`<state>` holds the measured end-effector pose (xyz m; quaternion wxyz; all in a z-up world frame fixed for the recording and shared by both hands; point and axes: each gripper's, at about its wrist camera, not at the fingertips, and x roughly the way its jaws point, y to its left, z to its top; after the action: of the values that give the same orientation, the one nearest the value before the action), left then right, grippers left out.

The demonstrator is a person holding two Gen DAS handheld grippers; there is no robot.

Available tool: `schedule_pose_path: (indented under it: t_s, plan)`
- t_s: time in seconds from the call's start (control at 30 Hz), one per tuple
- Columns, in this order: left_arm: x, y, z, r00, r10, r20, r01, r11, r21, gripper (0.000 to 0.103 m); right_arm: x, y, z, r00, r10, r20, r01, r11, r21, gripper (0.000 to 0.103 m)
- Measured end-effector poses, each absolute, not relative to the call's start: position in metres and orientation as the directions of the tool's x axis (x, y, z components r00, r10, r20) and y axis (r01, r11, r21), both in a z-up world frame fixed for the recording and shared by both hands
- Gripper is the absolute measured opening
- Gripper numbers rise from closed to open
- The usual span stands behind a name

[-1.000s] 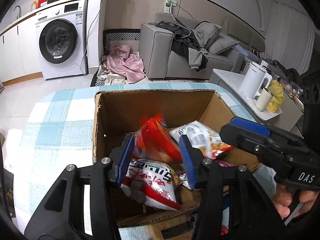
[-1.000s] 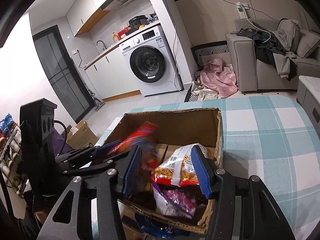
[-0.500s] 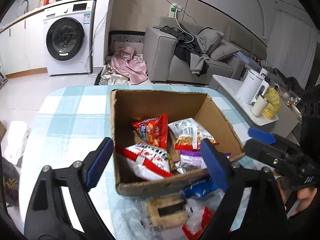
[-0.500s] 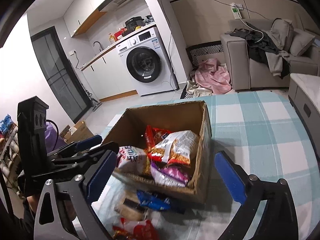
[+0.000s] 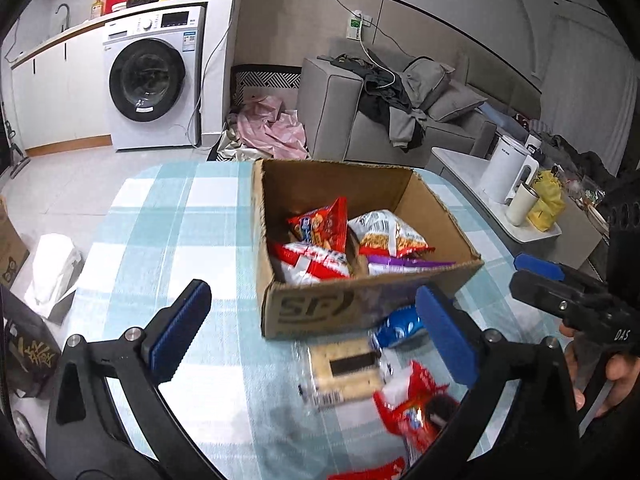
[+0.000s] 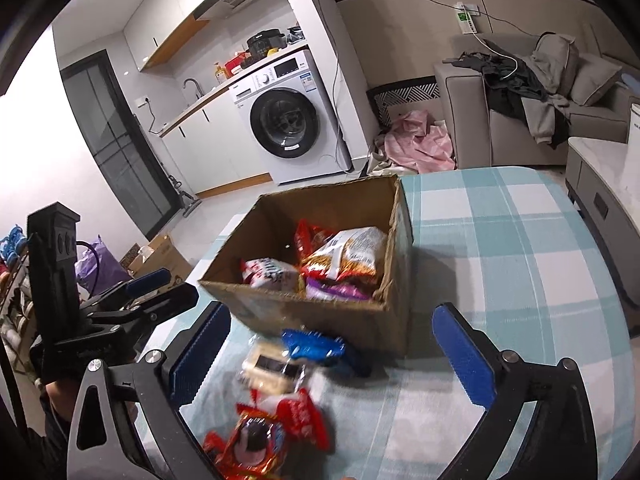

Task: Organize snacks
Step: 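Withdraw both open tools from the box, then move both open tools toward the remaining snack bags on the table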

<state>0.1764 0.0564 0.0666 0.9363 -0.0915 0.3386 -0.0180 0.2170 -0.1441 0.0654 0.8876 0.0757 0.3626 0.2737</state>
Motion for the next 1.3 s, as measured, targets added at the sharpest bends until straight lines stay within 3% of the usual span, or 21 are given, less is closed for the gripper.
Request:
schedule_pose_path:
  t_s: [0.37, 1.3]
  plan:
    - [0.121, 0.054, 0.069, 0.777, -0.079, -0.625, -0.023, 0.988, -0.154, 0.102, 0.182, -0.147, 0.058, 0.581, 0.514, -0.631, -0.438, 0.851, 0.290, 0.103]
    - [0.050, 0.029, 0.032, 0.699, -0.096, -0.708, -0.001, 0.991, -0.135, 0.102, 0.112, -0.146, 0.017, 0.469, 0.517, -0.716, -0.474, 0.832, 0.290, 0.103]
